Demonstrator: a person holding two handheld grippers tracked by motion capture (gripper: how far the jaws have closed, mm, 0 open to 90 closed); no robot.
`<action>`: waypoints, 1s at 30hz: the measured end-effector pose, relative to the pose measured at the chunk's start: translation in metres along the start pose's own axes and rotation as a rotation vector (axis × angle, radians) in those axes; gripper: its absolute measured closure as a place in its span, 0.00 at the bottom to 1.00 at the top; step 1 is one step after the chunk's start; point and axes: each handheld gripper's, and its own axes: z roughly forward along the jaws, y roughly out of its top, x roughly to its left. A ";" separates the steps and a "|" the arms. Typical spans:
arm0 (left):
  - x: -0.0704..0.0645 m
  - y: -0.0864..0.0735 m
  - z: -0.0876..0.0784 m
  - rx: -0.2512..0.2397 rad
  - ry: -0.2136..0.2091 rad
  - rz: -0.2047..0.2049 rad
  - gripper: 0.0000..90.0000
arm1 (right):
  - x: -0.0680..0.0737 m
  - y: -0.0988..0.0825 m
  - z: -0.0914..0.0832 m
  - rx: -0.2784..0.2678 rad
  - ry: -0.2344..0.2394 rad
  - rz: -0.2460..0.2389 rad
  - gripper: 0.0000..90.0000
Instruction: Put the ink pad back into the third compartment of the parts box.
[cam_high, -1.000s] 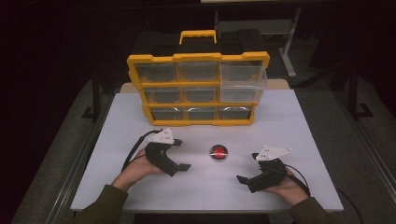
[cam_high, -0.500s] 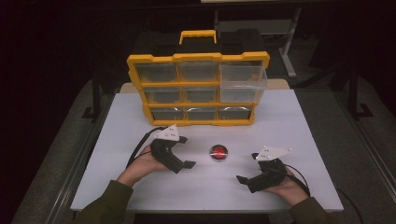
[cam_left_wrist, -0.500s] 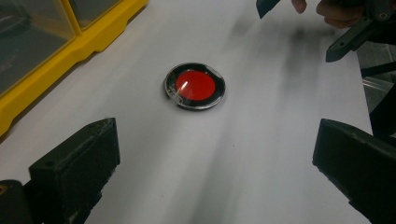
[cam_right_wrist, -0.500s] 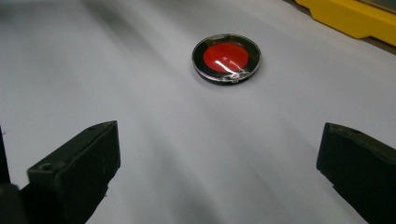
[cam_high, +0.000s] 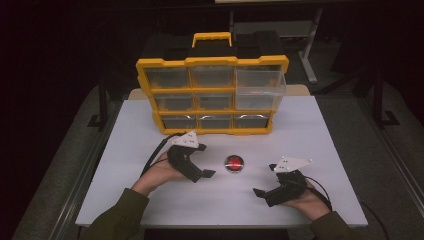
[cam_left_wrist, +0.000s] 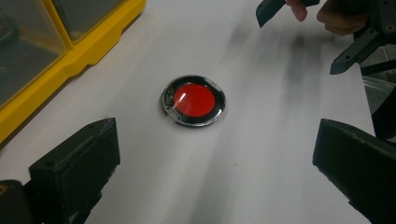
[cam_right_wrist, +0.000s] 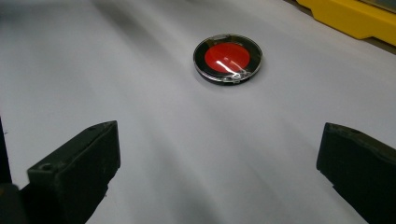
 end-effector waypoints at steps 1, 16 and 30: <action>0.000 0.001 0.001 -0.003 -0.002 -0.001 0.00 | 0.000 0.000 0.000 0.000 0.000 0.000 0.00; 0.000 0.012 0.012 -0.002 -0.018 0.019 0.00 | 0.000 0.000 0.000 0.000 0.003 -0.002 0.00; 0.002 0.026 0.027 0.001 -0.031 0.036 0.00 | 0.000 0.000 0.000 0.000 0.004 -0.001 0.00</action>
